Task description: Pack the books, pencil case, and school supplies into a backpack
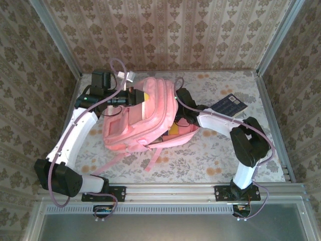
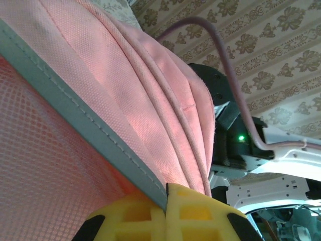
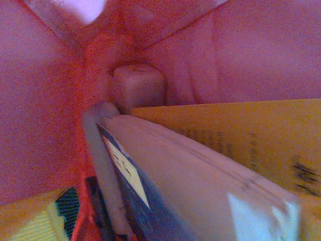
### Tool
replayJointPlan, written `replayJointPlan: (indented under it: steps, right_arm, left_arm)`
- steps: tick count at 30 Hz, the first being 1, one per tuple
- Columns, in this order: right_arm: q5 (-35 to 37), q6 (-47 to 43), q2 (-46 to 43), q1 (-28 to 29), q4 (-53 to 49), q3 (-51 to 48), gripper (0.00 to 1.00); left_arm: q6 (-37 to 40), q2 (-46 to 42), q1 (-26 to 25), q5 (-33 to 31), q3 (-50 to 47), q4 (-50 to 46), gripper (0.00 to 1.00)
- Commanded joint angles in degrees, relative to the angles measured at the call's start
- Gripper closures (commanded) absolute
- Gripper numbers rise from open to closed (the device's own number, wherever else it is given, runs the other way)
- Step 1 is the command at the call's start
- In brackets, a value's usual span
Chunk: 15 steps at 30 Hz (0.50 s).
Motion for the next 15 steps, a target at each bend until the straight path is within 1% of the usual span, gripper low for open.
replayJointPlan:
  steps: [1, 5, 8, 10, 12, 13, 15]
  right_arm:
    - [5.2, -7.1, -5.4, -0.5, -8.5, 0.2, 0.08]
    - [7.7, -8.4, -8.1, -1.8, -11.3, -1.1, 0.09]
    - [10.8, -11.0, -10.6, -3.4, -15.0, -1.5, 0.11]
    - [13.0, -12.8, -12.1, -4.6, -18.7, -0.9, 0.11]
    - [13.0, -14.6, -13.3, -6.2, -21.6, -0.1, 0.11]
    - [13.6, -15.5, -14.0, -6.9, -23.3, 0.5, 0.11]
    - [18.3, -16.7, -16.2, -8.1, -25.3, 0.5, 0.11]
  left_arm:
    - [-0.4, -3.0, 0.3, 2.9, 1.8, 8.3, 1.0]
    - [-0.9, -2.2, 0.8, 2.1, 2.1, 8.5, 1.0]
    - [-0.3, -1.8, 1.1, 0.0, 1.9, 7.3, 1.0]
    - [0.5, -1.5, 1.1, -2.6, 1.9, 5.5, 1.0]
    - [1.6, -0.9, 0.7, -5.3, 2.2, 3.6, 1.0]
    - [2.5, -0.6, 0.4, -7.6, 2.6, 2.3, 1.0]
    - [5.1, 0.5, -0.6, -13.1, 3.8, -1.8, 1.0]
